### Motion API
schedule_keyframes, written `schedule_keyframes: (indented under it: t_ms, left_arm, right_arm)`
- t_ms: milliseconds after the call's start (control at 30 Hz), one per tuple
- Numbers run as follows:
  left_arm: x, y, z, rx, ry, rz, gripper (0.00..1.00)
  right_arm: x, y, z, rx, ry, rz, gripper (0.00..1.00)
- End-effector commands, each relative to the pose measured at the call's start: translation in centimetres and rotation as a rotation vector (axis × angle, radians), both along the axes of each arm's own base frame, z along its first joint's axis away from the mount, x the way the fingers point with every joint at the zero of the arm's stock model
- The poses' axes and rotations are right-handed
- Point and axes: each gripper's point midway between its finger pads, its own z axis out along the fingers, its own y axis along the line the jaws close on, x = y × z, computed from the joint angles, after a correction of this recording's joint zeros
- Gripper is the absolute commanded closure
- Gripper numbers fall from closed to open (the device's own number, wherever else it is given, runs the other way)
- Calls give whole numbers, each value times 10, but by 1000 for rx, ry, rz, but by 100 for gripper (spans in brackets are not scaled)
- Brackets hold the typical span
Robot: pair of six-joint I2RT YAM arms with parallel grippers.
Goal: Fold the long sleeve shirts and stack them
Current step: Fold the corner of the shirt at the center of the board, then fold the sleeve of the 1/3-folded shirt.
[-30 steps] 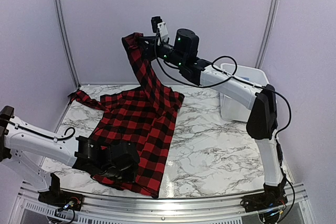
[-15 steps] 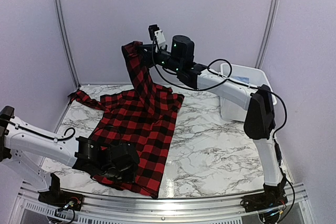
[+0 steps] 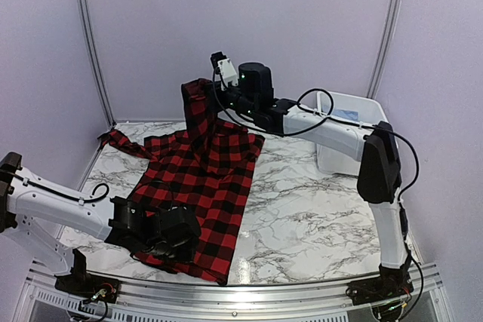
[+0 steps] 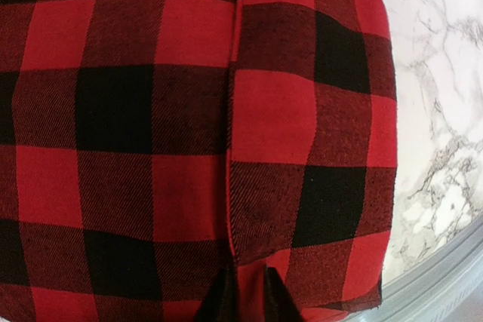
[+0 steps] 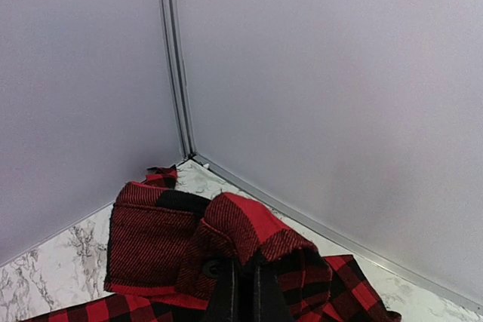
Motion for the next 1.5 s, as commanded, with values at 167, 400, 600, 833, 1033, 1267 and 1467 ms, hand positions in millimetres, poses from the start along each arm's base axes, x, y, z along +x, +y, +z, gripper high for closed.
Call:
schedule_keyframes:
  t_ms: [167,400,600,833,1033,1267,1467]
  left_arm:
    - [8,14,17,26,-44,3,68]
    - [26,16,48,-38,-94,16,56]
    - [47,11,71,-73,-132,12,53]
    - [65,12,80,-85,-148,12,52]
    - [71,9,79,-115,-141,8,52]
    - [71,-4,73,-183,-104,-4,50]
    - [76,-15,77,-318,-69,45,41]
  right_arm:
    - [-29,-39,14,-81,111,-233,100]
    - [-72,-57,-41,-129,316,-209,100]
    - [-132,-61,-106,-234,476,-136,100]
    - [-190,-77,-164,-282,677,-50,100]
    - [-234,-79,-192,-264,863,83,100]
    - [-258,-66,-175,-231,961,220,100]
    - [-273,-58,-178,-198,1052,293,100]
